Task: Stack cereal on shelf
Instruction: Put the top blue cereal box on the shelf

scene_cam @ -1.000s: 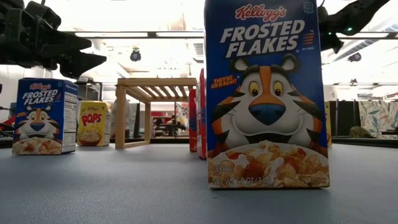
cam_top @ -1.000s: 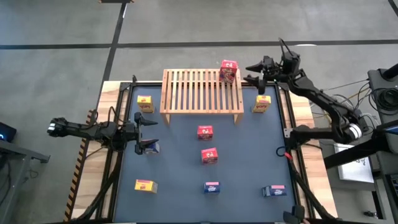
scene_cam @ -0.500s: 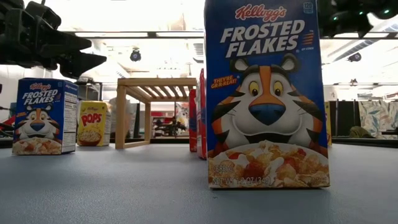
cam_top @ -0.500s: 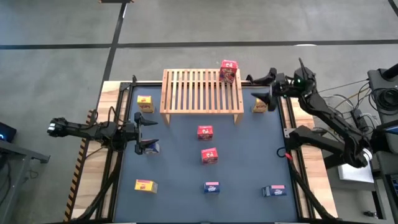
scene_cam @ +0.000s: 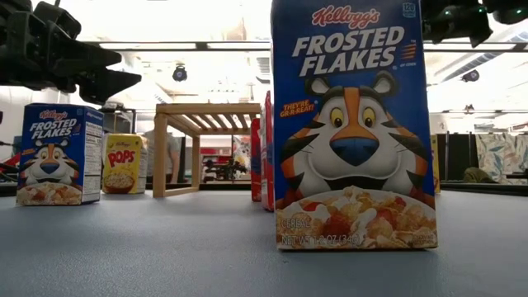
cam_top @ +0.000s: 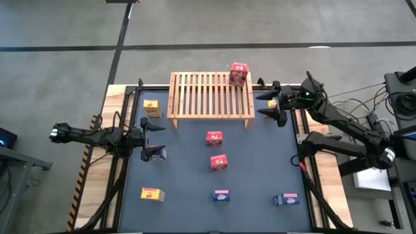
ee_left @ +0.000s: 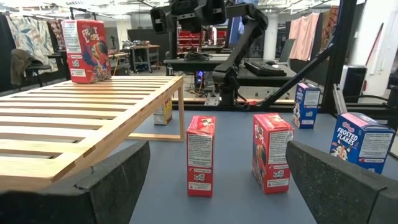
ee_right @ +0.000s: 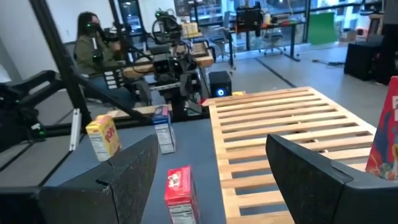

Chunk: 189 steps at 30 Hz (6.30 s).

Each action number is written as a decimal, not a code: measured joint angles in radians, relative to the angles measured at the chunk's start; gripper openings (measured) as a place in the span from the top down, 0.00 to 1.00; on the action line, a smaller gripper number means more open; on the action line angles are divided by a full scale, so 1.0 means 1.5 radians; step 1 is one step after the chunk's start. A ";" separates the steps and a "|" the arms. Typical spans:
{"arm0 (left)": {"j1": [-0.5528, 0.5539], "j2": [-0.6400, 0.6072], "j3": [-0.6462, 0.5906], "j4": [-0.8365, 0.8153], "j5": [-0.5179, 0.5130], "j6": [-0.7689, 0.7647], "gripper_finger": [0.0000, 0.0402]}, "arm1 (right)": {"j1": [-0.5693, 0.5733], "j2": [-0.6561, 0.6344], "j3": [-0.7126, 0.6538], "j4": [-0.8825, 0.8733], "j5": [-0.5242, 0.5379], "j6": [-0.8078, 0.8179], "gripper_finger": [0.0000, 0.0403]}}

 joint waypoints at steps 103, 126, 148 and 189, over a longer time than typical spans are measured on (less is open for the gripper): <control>0.000 0.000 0.000 0.000 0.000 0.000 0.11 | 0.347 0.302 0.002 0.430 0.355 -0.002 0.30; 0.000 0.000 0.000 0.000 0.000 0.000 0.11 | 0.346 0.302 0.001 0.328 0.352 0.040 0.30; 0.000 0.000 0.000 0.000 0.000 0.000 0.11 | 0.346 0.301 0.001 0.330 0.352 0.044 0.30; 0.000 0.000 0.000 0.000 0.000 0.000 0.11 | 0.346 0.301 0.001 0.304 0.355 0.089 0.30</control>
